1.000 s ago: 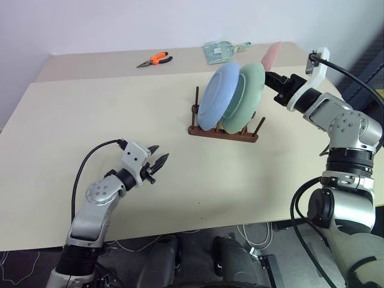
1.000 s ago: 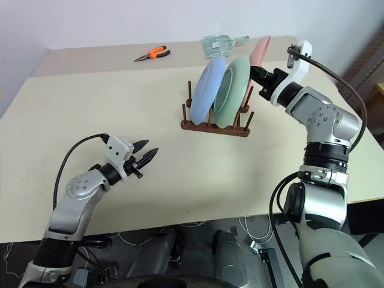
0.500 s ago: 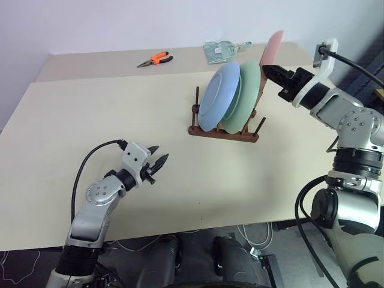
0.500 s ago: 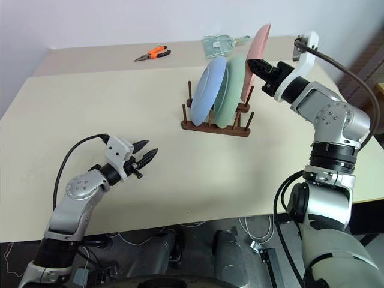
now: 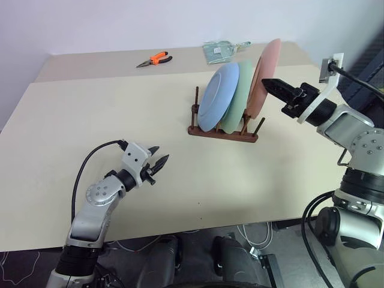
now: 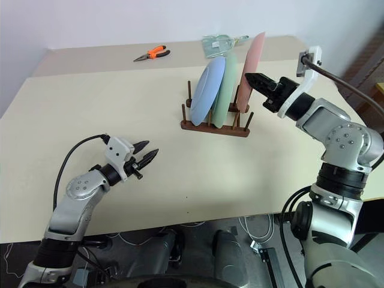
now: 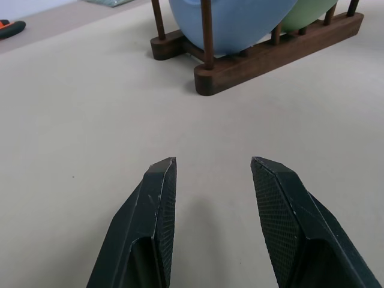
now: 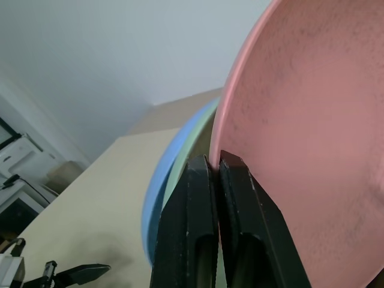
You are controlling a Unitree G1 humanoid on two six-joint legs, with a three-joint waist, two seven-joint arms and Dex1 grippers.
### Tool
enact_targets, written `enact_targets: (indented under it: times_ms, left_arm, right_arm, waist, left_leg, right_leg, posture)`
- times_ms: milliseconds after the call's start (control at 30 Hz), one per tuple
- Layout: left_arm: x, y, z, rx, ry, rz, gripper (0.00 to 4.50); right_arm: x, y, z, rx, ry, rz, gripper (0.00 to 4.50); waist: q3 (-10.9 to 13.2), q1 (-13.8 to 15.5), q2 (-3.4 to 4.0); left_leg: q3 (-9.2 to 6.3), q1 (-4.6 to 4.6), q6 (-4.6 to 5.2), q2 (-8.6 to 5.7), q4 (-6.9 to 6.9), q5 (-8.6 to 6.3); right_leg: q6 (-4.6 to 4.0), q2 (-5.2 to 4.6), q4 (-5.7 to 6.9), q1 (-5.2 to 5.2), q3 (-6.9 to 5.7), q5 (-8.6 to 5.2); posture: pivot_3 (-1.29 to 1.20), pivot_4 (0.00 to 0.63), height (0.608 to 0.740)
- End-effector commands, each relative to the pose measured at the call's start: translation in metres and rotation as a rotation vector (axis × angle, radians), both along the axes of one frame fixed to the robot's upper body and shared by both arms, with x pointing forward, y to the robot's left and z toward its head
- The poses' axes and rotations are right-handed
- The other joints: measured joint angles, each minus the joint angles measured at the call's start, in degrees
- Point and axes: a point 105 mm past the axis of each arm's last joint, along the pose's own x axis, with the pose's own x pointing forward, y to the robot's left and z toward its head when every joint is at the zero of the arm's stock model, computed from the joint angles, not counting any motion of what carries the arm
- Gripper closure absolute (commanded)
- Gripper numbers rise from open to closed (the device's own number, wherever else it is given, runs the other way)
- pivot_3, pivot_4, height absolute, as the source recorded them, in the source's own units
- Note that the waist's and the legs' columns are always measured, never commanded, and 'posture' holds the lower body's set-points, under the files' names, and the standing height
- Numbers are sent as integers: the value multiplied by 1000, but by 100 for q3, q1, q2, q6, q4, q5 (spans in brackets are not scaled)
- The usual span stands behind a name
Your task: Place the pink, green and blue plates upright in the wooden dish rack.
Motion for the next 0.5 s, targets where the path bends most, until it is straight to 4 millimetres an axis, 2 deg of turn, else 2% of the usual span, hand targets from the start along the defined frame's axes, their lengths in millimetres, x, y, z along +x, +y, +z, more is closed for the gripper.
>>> enact_targets:
  times_ms: [33, 233, 500]
  left_arm:
    - [0, -4, 9, 5, -42, -21, 2497]
    - [1, -3, 9, 7, -43, -16, 2497]
    - [0, -2, 8, 10, -41, -12, 2497]
  right_arm:
    - [-7, -3, 6, 4, -24, -5, 4410]
    - [-5, -4, -11, 12, 30, -27, 4410]
    - [-5, -4, -13, -6, 5, -54, 4410]
  waist:
    - [0, 1, 0]
    - [0, 1, 0]
    - [0, 4, 0]
  left_leg:
    - [0, 0, 0, 0, 0, 0]
    - [0, -1, 1, 0, 0, -1]
    - [0, -1, 2, 0, 1, 0]
  right_leg:
    - [0, 0, -1, 1, 0, 0]
    - [-1, 0, -3, 1, 0, -1]
    - [-1, -1, -3, 1, -1, -1]
  posture:
    - [0, 150, 719]
    - [0, 150, 719]
    - [0, 150, 719]
